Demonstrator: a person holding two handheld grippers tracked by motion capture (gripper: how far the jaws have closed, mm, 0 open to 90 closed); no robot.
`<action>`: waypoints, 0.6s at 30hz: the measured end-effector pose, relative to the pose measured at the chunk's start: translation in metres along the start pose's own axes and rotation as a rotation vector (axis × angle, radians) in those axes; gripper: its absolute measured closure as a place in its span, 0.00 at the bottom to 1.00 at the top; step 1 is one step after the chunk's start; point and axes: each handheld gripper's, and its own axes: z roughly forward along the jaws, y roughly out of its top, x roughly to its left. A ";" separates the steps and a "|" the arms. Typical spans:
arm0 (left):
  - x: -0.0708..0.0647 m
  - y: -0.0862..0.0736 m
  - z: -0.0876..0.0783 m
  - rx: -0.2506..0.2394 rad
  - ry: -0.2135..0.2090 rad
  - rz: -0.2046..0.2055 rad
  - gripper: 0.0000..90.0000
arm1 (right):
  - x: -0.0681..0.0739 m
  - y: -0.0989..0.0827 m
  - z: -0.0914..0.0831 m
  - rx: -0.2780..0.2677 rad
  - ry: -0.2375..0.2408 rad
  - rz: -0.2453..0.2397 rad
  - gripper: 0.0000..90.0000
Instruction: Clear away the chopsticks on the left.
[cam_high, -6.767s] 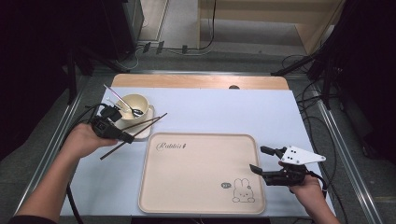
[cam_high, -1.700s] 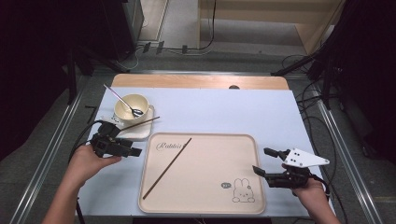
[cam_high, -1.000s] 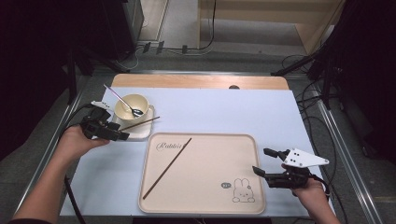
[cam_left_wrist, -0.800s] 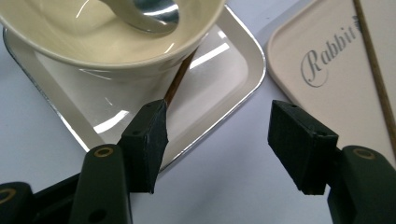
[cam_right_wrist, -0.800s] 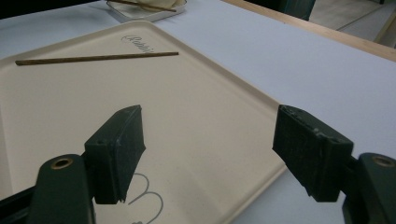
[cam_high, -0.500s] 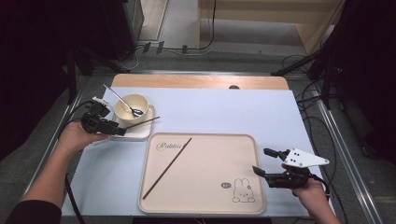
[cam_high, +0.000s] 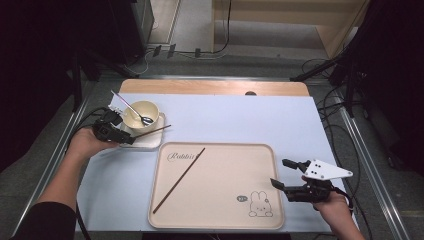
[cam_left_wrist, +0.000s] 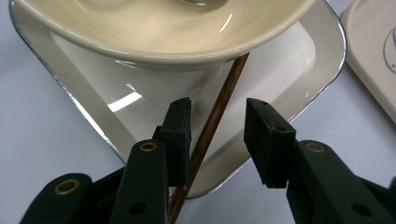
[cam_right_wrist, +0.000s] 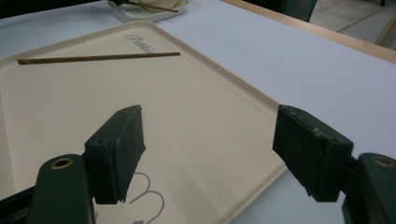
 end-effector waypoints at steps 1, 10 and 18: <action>0.000 0.000 0.000 0.000 0.000 0.000 0.70 | 0.000 0.000 0.000 0.000 0.000 0.000 0.28; -0.001 0.001 0.009 0.030 0.013 0.023 0.77 | 0.000 0.000 -0.001 -0.007 -0.003 0.001 0.28; -0.004 0.000 0.009 0.036 0.014 0.057 0.87 | 0.000 0.000 -0.001 -0.004 -0.004 0.005 0.28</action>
